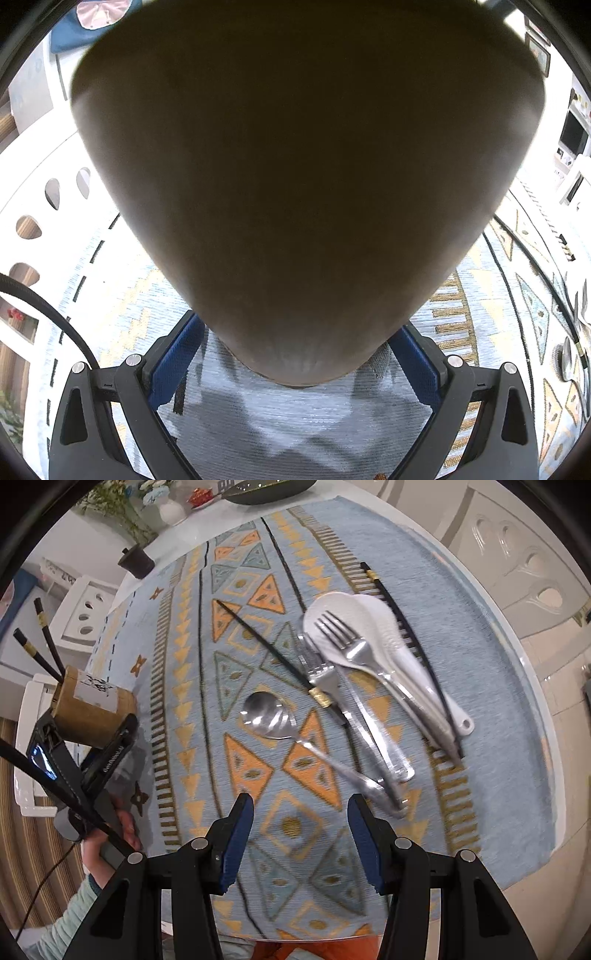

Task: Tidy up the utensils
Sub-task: 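Move the right gripper to the cutlery and grasp a black chopstick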

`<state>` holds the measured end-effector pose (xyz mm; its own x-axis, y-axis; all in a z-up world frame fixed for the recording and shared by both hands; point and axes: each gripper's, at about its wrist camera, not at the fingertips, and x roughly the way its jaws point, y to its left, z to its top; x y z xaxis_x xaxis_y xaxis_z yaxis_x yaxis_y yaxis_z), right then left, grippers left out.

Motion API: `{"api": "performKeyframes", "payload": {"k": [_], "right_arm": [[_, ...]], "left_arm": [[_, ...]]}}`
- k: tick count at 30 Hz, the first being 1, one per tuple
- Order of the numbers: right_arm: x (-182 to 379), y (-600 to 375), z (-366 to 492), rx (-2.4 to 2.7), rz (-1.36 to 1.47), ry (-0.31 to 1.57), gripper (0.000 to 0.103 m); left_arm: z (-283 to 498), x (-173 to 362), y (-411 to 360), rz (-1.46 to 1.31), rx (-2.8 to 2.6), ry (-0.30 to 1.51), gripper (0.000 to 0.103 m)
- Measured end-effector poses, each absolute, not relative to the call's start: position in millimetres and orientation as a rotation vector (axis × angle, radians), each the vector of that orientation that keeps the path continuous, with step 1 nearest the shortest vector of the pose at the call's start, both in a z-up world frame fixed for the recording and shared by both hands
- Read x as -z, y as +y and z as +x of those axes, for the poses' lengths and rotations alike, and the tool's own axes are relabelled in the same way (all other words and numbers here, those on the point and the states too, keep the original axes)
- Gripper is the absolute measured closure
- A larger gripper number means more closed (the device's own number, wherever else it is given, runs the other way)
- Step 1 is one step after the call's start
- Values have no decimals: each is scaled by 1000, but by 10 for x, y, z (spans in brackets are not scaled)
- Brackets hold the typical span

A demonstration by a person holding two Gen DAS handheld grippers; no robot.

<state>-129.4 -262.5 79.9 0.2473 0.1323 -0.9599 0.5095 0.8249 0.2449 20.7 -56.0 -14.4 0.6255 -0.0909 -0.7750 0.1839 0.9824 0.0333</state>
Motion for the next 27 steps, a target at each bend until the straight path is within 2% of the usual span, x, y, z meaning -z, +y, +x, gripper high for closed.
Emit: {"api": "performKeyframes", "payload": {"k": [6, 10, 13, 15, 16, 17, 20, 27], "right_arm": [[-734, -3022, -1373, 286, 530, 1333, 52], [-605, -3370, -1363, 277, 628, 1359, 52], [-664, -3644, -1243, 304, 683, 1294, 52], [-757, -3766, -1108, 336, 662, 1237, 63], [-783, -3810, -1044, 350, 653, 1220, 75], [-800, -3867, -942, 368, 644, 1202, 80], [-750, -3995, -630, 403, 593, 1184, 81], [-266, -4220, -106, 426, 570, 1317, 81]], "left_arm": [[194, 160, -541, 118, 155, 886, 4], [221, 125, -731, 131, 142, 891, 3], [231, 136, -711, 128, 144, 892, 3], [258, 130, -703, 128, 144, 892, 3], [264, 130, -704, 129, 144, 892, 3], [269, 130, -701, 128, 144, 892, 3], [280, 130, -705, 127, 146, 893, 3], [271, 200, -722, 120, 162, 896, 3]]}}
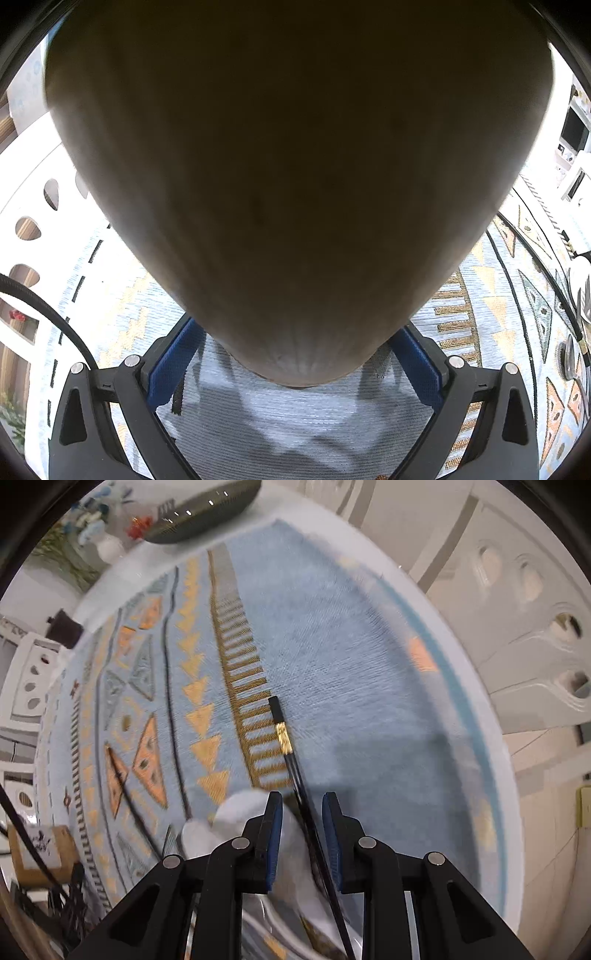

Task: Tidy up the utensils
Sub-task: 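Move the right gripper to the cutlery and grasp a black chopstick, then lift the chopstick with the right gripper over the wooden holder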

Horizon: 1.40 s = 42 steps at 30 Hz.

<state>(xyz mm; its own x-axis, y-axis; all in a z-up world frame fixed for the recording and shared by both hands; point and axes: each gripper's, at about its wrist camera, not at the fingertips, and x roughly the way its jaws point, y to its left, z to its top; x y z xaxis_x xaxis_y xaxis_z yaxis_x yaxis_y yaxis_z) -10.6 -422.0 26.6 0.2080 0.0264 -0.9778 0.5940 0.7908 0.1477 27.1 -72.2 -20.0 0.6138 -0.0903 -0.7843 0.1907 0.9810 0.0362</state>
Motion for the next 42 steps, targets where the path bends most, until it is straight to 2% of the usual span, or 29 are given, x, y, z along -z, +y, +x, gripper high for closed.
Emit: {"api": "performKeyframes", "payload": {"k": [4, 6, 8, 13, 21, 32, 42], "right_arm": [[-251, -4189, 33, 471, 492, 1336, 82], [-249, -4113, 87, 490, 422, 1347, 85], [-252, -3989, 141, 498, 339, 1342, 94], [-375, -3790, 142, 500, 241, 1295, 97], [-1285, -3415, -155, 473, 283, 1016, 97], [-2004, -2981, -87, 298, 335, 807, 97], [-3063, -2643, -73, 86, 395, 519, 97]], "left_arm": [[290, 242, -697, 113, 179, 898, 3], [303, 244, -697, 110, 188, 899, 3], [325, 255, -688, 105, 201, 901, 1], [365, 238, -636, 97, 214, 903, 1], [361, 276, -638, 99, 212, 902, 1], [366, 272, -632, 98, 213, 902, 1], [354, 269, -634, 98, 213, 901, 1]]}}
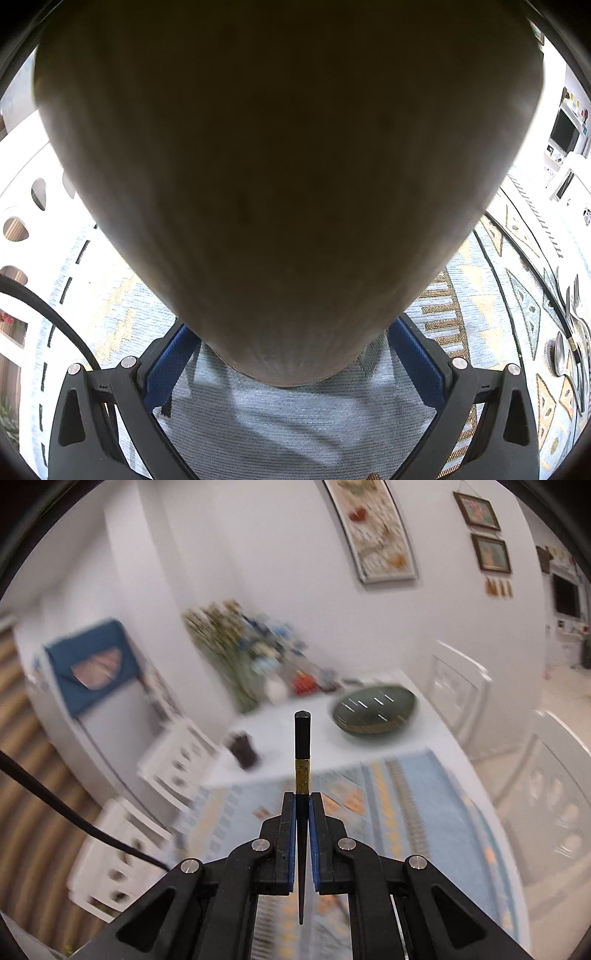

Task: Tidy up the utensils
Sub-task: 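Lift the chopstick with the right gripper over the wooden holder, then lower the chopstick into the holder and open the right gripper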

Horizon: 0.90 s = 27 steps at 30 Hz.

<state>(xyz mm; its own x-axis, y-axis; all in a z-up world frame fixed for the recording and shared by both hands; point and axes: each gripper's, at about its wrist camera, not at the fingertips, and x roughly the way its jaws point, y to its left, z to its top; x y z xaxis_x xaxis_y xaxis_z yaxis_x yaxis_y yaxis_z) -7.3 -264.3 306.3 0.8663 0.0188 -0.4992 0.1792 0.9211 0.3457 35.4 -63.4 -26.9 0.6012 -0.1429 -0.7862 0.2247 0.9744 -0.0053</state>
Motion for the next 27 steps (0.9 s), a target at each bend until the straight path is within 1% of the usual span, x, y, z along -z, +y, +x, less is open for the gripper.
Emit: {"api": "performKeyframes", "payload": {"k": [4, 10, 14, 19, 23, 27], "right_arm": [[-3362, -2390, -44, -18, 425, 422, 97], [-3472, -1939, 140, -165, 403, 405, 97], [-3320, -1605, 332, -204, 350, 455, 97], [-2959, -1334, 543, -223, 323, 557, 97], [-2745, -1283, 628, -232, 319, 615, 97], [-2643, -1257, 659, -223, 296, 645, 97]], "left_arm": [[361, 272, -634, 99, 211, 901, 1], [376, 272, -623, 100, 210, 901, 1], [372, 271, -627, 99, 210, 901, 1], [364, 268, -636, 100, 209, 901, 1], [365, 269, -637, 100, 209, 900, 1], [355, 266, -644, 100, 209, 900, 1]]}}
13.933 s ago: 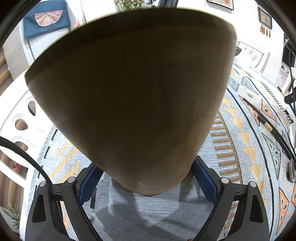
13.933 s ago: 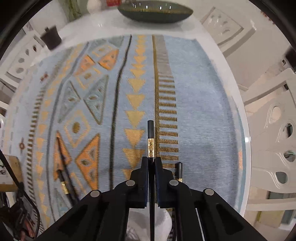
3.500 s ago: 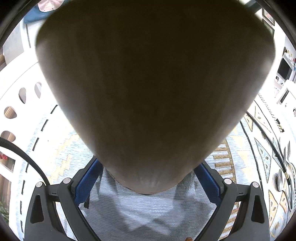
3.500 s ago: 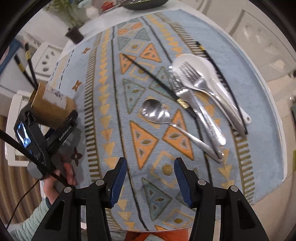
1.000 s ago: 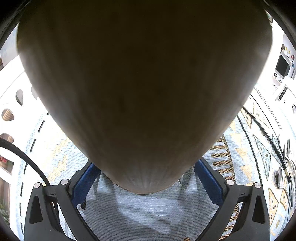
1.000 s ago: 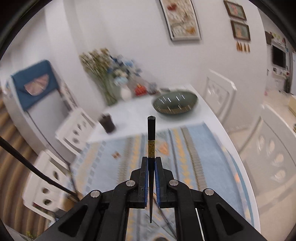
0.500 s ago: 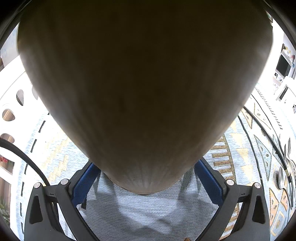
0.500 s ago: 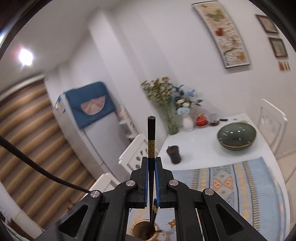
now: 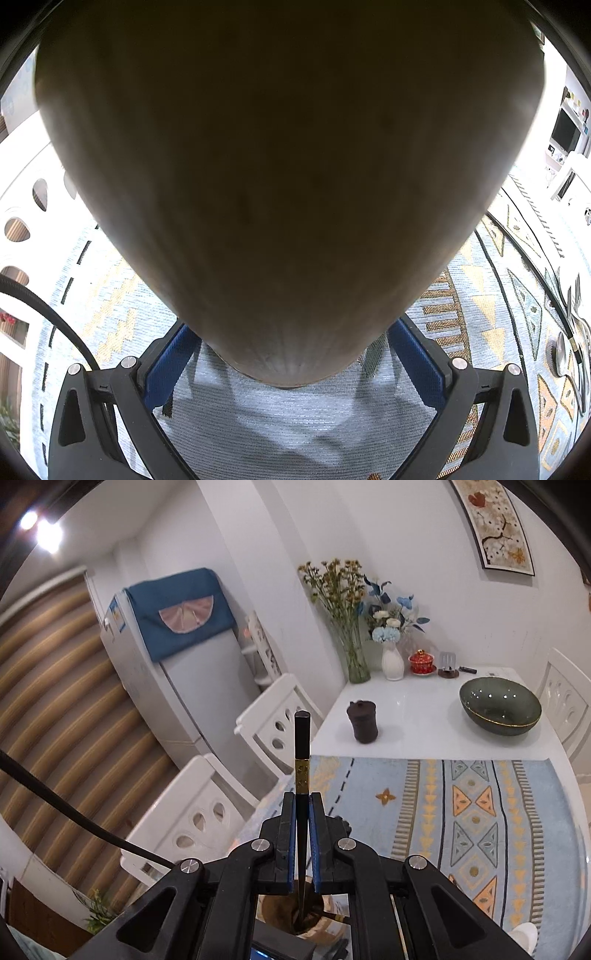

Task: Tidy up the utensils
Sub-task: 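Lower the chopstick into the holder and open the right gripper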

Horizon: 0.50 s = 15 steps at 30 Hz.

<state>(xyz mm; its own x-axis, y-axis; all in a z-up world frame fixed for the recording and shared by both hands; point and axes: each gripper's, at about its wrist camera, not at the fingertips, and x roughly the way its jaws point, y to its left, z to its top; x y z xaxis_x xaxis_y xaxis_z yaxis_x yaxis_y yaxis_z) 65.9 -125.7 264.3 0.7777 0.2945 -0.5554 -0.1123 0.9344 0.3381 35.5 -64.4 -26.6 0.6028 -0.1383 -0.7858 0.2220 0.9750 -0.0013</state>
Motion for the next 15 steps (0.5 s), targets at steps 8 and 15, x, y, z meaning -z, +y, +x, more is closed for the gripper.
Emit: {"api": "performKeyframes", "payload": {"k": [8, 15], "right_arm": [[-2503, -1231, 705, -226, 281, 695, 97], [-2442, -1224, 764, -240, 267, 777, 88]], "left_arm": [[353, 265, -650, 100, 209, 900, 1], [342, 271, -664, 102, 209, 900, 1]]}}
